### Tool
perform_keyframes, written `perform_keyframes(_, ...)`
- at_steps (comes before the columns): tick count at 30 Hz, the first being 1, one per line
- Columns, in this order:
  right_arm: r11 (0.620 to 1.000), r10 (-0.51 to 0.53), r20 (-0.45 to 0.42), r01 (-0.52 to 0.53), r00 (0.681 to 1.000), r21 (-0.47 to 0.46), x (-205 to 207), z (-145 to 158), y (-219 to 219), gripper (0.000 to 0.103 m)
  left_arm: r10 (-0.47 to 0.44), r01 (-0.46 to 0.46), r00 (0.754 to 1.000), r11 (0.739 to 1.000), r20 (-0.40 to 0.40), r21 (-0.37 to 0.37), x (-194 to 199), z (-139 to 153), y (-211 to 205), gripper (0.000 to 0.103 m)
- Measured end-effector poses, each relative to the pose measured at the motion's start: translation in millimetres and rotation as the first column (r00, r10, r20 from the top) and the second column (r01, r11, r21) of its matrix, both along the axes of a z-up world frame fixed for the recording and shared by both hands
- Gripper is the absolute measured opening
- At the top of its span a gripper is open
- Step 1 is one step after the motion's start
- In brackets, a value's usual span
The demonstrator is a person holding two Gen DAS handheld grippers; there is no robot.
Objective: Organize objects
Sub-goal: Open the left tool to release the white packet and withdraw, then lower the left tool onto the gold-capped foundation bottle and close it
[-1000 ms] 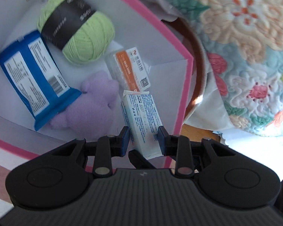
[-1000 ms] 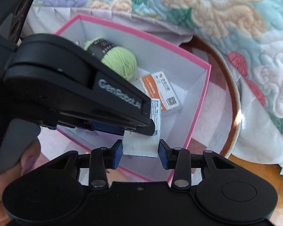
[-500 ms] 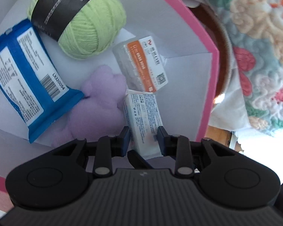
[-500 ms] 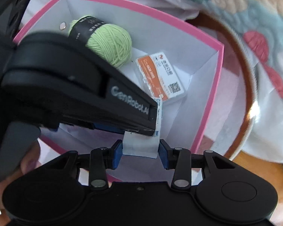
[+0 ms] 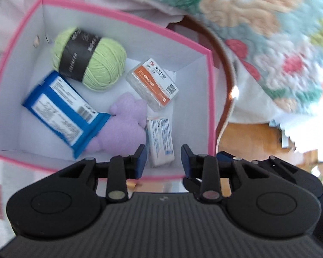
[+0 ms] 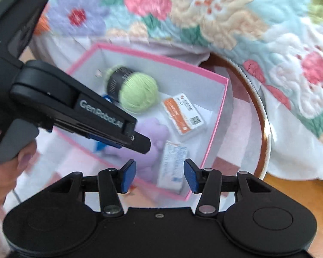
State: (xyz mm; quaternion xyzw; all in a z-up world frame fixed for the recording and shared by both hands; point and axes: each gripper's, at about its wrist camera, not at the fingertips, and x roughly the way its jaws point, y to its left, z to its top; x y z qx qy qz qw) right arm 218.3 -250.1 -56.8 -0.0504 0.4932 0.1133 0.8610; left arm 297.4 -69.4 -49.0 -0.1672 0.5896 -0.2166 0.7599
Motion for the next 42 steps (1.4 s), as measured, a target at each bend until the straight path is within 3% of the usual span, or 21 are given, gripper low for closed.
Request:
perform_keyframes(7,0.993,0.051,0.098,-0.06,0.994,0.097,-50,48,13,0.056,-0.083,0.076,0.994,0.993,0.077,0.094,-41,49,15,0.033)
perform_keyframes(15,0.979,0.149,0.196,-0.173,0.969,0.11,-109,89,28,0.062,-0.161,0.146,0.972,0.985,0.172,0.097,-96,92,33,0.036)
perform_keyframes(20,0.969,0.189,0.217,-0.217,0.958,0.114,-145,99,40,0.07,-0.172,0.143,0.961,0.979,0.217,0.142,-130,104,48,0.038)
perform_keyframes(29,0.959,0.208,0.119,-0.226,0.971,0.169,-166,69,43,0.087,-0.167,0.138,0.963,0.98,0.213,0.145,-169,86,72,0.043)
perform_keyframes(33,0.963,0.163,0.09,-0.178,0.983,0.204,-161,44,36,0.091,-0.162,0.129,0.963,0.979,0.216,0.16,-170,63,75,0.058)
perform_keyframes(42,0.978,0.041,0.179,-0.076,0.983,0.194,-139,-27,31,0.091,-0.168,0.126,0.956,0.976,0.241,0.178,-140,-4,73,0.072)
